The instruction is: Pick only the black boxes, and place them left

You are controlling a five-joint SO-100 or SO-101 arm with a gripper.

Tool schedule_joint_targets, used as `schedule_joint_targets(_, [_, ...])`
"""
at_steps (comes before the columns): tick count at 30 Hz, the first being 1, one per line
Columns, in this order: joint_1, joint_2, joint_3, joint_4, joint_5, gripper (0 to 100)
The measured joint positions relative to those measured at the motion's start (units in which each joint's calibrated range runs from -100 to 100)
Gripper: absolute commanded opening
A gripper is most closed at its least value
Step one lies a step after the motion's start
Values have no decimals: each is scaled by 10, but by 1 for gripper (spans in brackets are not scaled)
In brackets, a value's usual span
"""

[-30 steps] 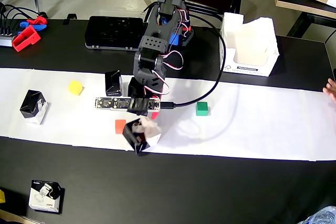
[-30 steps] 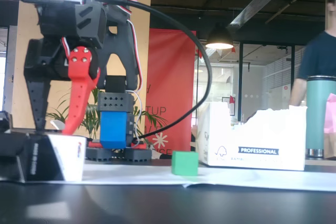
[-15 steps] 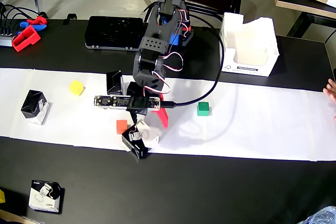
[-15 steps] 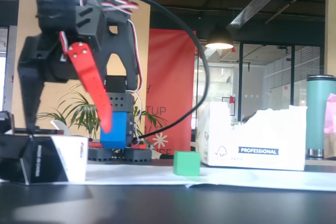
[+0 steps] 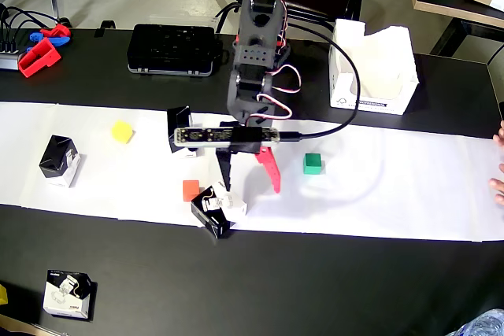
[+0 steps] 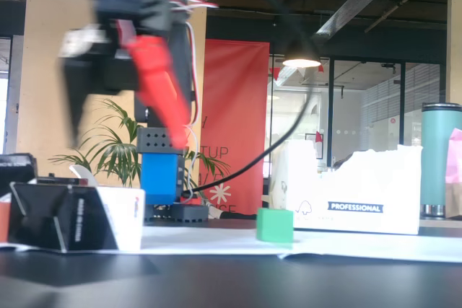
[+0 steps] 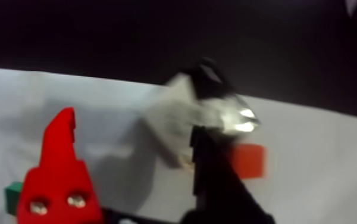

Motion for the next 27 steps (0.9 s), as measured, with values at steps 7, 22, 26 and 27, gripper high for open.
schedule_joint_targets(7, [29, 0, 4, 0, 0, 37])
schedule_joint_targets(22, [18, 0, 16, 0, 0, 37])
schedule_joint_targets(26, [50, 0, 16, 0, 0, 36])
schedule_joint_targets(27, [51, 0, 16, 0, 0, 34])
